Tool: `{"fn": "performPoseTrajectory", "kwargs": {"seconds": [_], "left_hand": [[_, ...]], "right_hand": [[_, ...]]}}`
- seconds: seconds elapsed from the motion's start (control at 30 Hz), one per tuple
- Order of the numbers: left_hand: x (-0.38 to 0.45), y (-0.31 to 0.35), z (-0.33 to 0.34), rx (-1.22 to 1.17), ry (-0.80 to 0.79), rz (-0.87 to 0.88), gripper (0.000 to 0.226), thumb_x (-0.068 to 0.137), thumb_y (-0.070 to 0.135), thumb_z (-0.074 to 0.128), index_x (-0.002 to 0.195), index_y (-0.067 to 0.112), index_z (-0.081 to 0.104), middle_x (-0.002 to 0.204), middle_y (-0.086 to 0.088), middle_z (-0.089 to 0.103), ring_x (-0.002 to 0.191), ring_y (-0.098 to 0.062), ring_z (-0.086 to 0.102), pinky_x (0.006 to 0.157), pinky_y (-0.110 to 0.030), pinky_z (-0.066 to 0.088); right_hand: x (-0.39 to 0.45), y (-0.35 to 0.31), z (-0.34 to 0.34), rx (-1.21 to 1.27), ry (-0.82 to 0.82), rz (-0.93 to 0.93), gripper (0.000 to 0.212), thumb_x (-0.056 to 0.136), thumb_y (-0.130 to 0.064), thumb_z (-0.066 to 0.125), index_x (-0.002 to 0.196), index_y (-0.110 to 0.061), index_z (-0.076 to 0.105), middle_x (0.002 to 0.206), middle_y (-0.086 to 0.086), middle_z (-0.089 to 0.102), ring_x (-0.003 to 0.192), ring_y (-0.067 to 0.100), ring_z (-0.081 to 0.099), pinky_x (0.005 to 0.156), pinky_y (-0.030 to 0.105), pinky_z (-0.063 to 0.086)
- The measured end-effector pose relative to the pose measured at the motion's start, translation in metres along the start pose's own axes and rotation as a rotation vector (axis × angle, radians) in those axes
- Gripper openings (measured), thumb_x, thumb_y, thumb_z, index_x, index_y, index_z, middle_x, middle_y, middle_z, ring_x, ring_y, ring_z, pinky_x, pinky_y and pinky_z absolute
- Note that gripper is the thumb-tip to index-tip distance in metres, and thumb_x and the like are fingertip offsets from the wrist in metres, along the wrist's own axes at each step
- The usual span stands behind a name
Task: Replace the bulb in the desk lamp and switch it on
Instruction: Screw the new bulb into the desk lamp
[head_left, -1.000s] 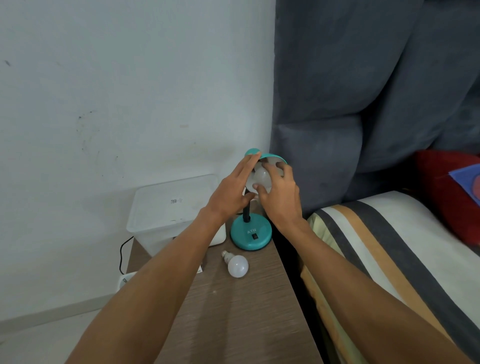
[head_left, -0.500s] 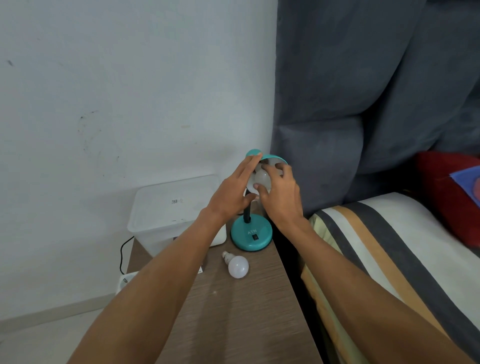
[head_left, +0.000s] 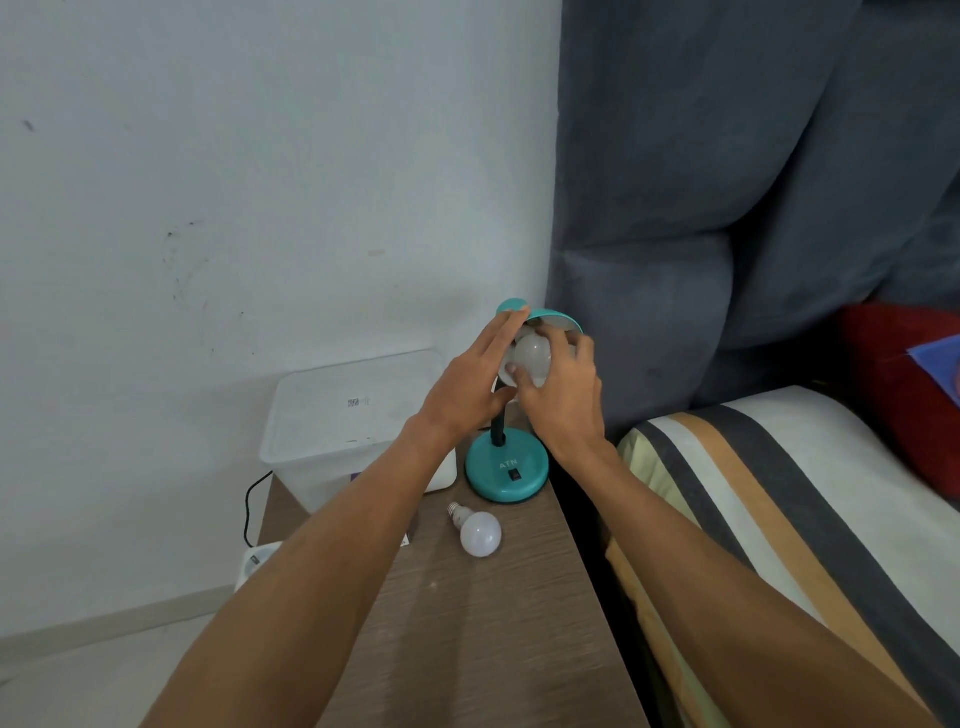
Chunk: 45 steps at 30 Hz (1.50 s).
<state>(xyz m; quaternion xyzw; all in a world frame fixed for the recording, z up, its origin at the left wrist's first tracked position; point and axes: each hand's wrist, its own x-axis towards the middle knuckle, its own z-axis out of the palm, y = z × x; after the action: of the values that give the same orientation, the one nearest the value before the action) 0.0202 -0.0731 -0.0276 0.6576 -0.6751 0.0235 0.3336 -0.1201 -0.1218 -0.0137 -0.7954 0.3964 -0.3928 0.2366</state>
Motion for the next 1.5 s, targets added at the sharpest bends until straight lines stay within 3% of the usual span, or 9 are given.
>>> {"fn": "performPoseTrajectory", "kwargs": {"seconds": [0.23,0.43,0.53,0.73,0.87,1.0,1.2,1.37,1.5], "left_hand": [[0.0,0.0,-0.002,0.002,0.001,-0.002,0.096,0.089,0.014,0.081,0.163,0.02,0.021,0.169,-0.004,0.028,0.146,-0.029,0.045,0.114,-0.043,0.048],[0.0,0.002,-0.002,0.0,-0.001,0.001,0.098,0.088,0.01,0.081,0.163,0.021,0.02,0.169,-0.003,0.028,0.132,-0.032,0.057,0.107,-0.045,0.053],[-0.001,0.002,-0.002,-0.015,0.008,0.002,0.096,0.088,0.009,0.081,0.163,0.019,0.022,0.168,-0.004,0.03,0.14,-0.029,0.051,0.111,-0.043,0.05],[0.001,0.001,-0.002,0.0,0.006,0.001,0.096,0.088,0.015,0.082,0.163,0.021,0.022,0.169,-0.004,0.028,0.144,-0.03,0.048,0.113,-0.042,0.049],[0.001,0.001,-0.002,-0.001,-0.005,-0.003,0.098,0.088,0.013,0.081,0.164,0.022,0.019,0.17,-0.003,0.027,0.141,-0.03,0.05,0.111,-0.042,0.05],[0.0,0.0,-0.002,-0.02,0.005,-0.009,0.096,0.088,0.009,0.08,0.164,0.021,0.021,0.17,-0.003,0.027,0.145,-0.029,0.046,0.114,-0.042,0.047],[0.0,-0.001,-0.001,-0.004,0.001,-0.013,0.098,0.088,0.013,0.081,0.164,0.022,0.02,0.17,-0.003,0.026,0.147,-0.029,0.043,0.114,-0.044,0.047],[0.001,-0.003,-0.002,-0.002,-0.006,-0.012,0.1,0.086,0.011,0.081,0.164,0.023,0.019,0.17,-0.001,0.026,0.146,-0.029,0.045,0.111,-0.048,0.049],[0.001,-0.002,0.0,-0.013,-0.001,-0.008,0.099,0.087,0.009,0.08,0.164,0.023,0.019,0.17,-0.001,0.026,0.145,-0.028,0.046,0.11,-0.048,0.05]], "right_hand": [[0.009,0.002,-0.002,0.071,0.014,0.239,0.052,0.096,-0.048,0.055,0.128,-0.008,0.055,0.113,0.015,0.067,0.102,0.031,0.067,0.073,0.028,0.046],[0.003,-0.001,0.002,0.029,0.066,0.019,0.04,0.097,-0.032,0.06,0.135,-0.022,0.052,0.132,0.008,0.046,0.109,0.029,0.061,0.085,0.032,0.048],[0.004,0.004,0.002,-0.03,-0.007,0.012,0.055,0.089,-0.03,0.071,0.138,-0.023,0.049,0.133,0.009,0.049,0.109,0.032,0.061,0.089,0.039,0.05],[0.011,0.001,-0.003,0.119,0.049,0.252,0.051,0.096,-0.049,0.055,0.133,-0.014,0.05,0.113,0.014,0.068,0.103,0.031,0.066,0.079,0.031,0.05],[0.006,0.0,0.001,0.017,0.078,0.05,0.038,0.1,-0.038,0.054,0.134,-0.023,0.05,0.127,0.011,0.052,0.104,0.031,0.062,0.085,0.038,0.051],[0.005,0.003,0.003,-0.033,0.004,0.004,0.053,0.088,-0.034,0.071,0.135,-0.022,0.05,0.13,0.008,0.049,0.105,0.027,0.06,0.087,0.037,0.049],[0.012,0.004,0.0,0.029,0.013,0.254,0.054,0.094,-0.055,0.055,0.123,-0.01,0.059,0.11,0.015,0.069,0.101,0.034,0.066,0.073,0.03,0.044],[0.007,0.002,-0.001,-0.061,0.064,0.001,0.039,0.098,-0.037,0.056,0.133,-0.021,0.052,0.126,0.011,0.053,0.1,0.032,0.063,0.081,0.039,0.05],[0.005,0.008,0.003,-0.091,-0.025,-0.04,0.055,0.088,-0.03,0.071,0.138,-0.024,0.05,0.133,0.009,0.049,0.106,0.031,0.062,0.086,0.039,0.051]]}}
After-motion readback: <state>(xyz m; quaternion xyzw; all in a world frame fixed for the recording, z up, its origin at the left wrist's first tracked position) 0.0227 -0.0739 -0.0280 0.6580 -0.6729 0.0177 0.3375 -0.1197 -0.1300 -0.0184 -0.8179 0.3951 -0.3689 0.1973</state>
